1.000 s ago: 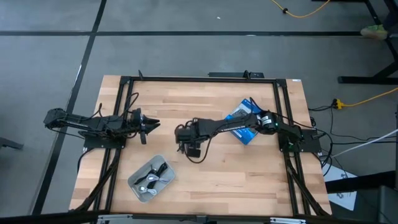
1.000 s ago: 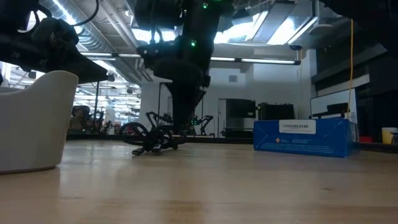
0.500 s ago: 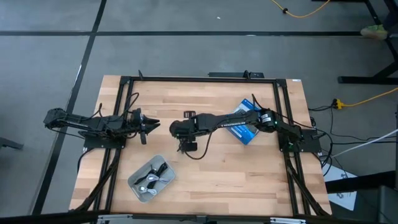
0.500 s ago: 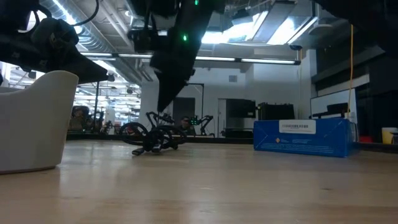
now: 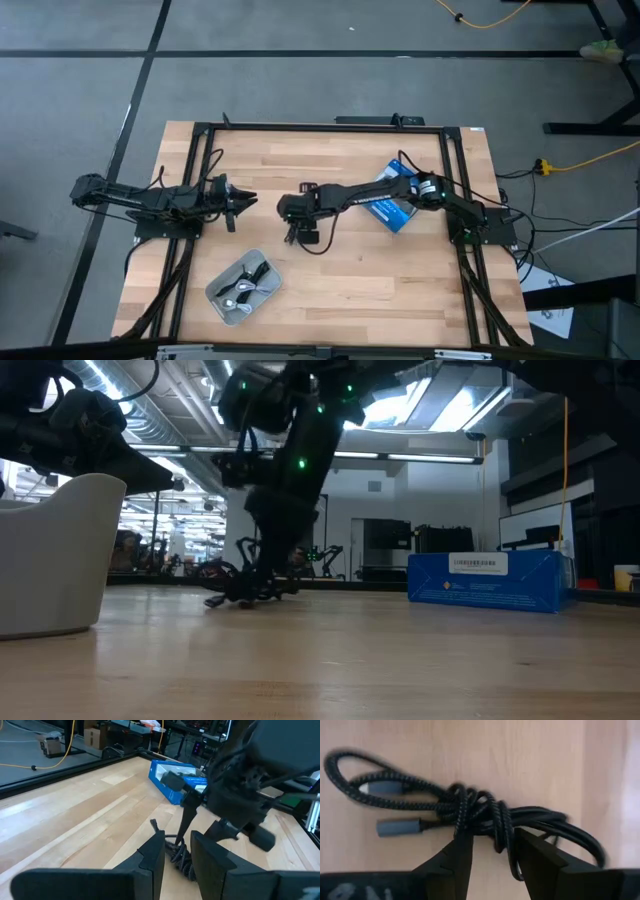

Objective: Pick and place USB-C Cables
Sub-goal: Put the black charger cable into the white bin

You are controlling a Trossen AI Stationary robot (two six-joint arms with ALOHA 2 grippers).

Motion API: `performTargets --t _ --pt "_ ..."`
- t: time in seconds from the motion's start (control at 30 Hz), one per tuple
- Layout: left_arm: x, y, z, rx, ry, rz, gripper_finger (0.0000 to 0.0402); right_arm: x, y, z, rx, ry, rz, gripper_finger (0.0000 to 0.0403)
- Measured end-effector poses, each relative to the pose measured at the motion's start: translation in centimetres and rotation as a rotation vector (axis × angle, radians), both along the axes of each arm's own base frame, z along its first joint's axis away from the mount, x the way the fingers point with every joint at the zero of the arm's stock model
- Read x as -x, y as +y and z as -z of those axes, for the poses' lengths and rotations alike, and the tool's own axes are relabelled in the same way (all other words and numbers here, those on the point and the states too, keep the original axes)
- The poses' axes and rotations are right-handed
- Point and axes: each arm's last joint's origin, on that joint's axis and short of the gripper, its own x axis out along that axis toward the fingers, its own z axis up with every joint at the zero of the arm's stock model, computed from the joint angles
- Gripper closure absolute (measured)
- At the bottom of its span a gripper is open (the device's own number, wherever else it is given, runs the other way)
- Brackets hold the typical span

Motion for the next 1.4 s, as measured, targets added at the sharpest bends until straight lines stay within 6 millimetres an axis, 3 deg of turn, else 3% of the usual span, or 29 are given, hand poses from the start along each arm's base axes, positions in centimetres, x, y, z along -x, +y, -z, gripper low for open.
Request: performTargets --t 0.13,0.2,0.3,0.4,0.57,0.73,0.87,1.0,1.13,1.4 --pt "0.0 0.0 0.0 0.0 0.0 0.0 0.0315 0.2 0.0 1.2 -0.005 0.003 0.013 0.0265" --pt "0.0 0.0 0.0 0.0 0.0 0.0 0.0315 0.2 0.0 1.2 -0.014 -0.005 0.037 0.0293" --pt "0.0 0.0 0.0 -0.001 0.0 0.0 0.0315 0.2 0.0 1.2 -0.03 -0.013 0.082 0.0367" --pt "0.0 0.0 0.0 -0.001 0.0 0.0 0.0315 0.3 0.0 0.6 0.006 -0.005 0.133 0.0386" --pt "0.0 0.0 0.0 -0.002 0.001 0.0 0.0315 0.3 1.8 -2.9 0.134 -0.005 0.186 0.0391" --pt "0.0 0.0 0.0 -0.002 0.001 0.0 0.0315 -0.2 5.1 -7.5 0.2 -0.149 0.205 0.0391" --pt "0.0 0.0 0.0 -0.002 0.001 0.0 0.0315 -0.7 8.6 -11.1 0.107 -0.332 0.135 0.0391" --pt "0.0 0.0 0.0 -0.002 0.001 0.0 0.0315 -1.3 12.3 -12.9 -0.062 -0.493 -0.025 0.0391" --pt "0.0 0.0 0.0 -0.001 0.0 0.0 0.0315 -1.8 15.3 -12.8 -0.203 -0.603 -0.109 0.0391" --pt "0.0 0.0 0.0 0.006 -0.003 -0.004 0.0315 -3.4 18.7 -8.5 -0.423 -0.641 -0.047 0.0392"
